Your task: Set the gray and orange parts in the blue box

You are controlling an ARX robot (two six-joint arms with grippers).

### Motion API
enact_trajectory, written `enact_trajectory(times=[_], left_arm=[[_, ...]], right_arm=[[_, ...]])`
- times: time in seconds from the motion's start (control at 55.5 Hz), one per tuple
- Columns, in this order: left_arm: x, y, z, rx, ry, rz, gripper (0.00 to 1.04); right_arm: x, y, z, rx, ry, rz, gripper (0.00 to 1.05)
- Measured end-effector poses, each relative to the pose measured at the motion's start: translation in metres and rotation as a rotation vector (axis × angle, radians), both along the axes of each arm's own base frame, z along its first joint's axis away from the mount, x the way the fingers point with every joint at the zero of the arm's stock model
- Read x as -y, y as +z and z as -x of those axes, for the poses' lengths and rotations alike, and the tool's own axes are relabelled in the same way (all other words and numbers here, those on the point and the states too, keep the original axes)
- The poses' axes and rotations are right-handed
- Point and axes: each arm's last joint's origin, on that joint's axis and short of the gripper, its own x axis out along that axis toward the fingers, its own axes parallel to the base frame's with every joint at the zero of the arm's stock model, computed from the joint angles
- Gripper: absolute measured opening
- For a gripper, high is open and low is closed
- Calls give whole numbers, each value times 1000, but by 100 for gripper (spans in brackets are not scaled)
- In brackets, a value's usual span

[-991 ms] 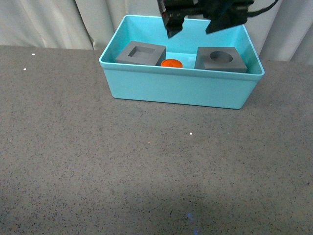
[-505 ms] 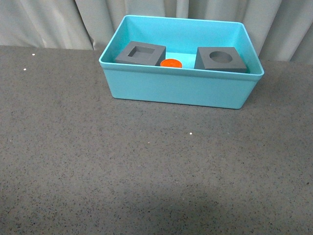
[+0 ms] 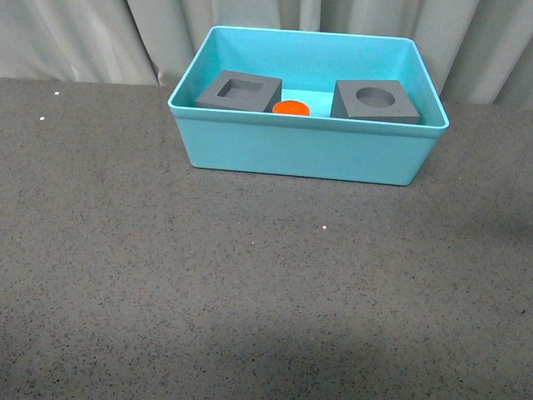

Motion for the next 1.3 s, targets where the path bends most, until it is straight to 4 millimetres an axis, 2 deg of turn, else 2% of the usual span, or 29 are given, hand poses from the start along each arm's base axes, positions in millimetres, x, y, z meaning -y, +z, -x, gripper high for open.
enact_trajectory(times=[0.108, 0.216, 0.306, 0.451, 0.685, 0.901, 1.298], left_arm=[[0, 0, 0, 0, 0, 0, 98], [0, 0, 0, 0, 0, 0, 98], [0, 0, 0, 0, 0, 0, 98], [0, 0, 0, 0, 0, 0, 98], [0, 0, 0, 0, 0, 0, 98], [0, 0, 0, 0, 0, 0, 98], [0, 0, 0, 0, 0, 0, 98]], right_arm=[[2, -10, 15, 6, 10, 12, 95], [4, -9, 19, 66, 32, -17, 93], [12, -22, 31, 235, 142, -90, 72], [25, -38, 55, 259, 138, -100, 38], [32, -50, 73, 259, 142, -101, 1], [45, -60, 89, 256, 133, -102, 0], [45, -74, 109, 263, 139, -103, 0]])
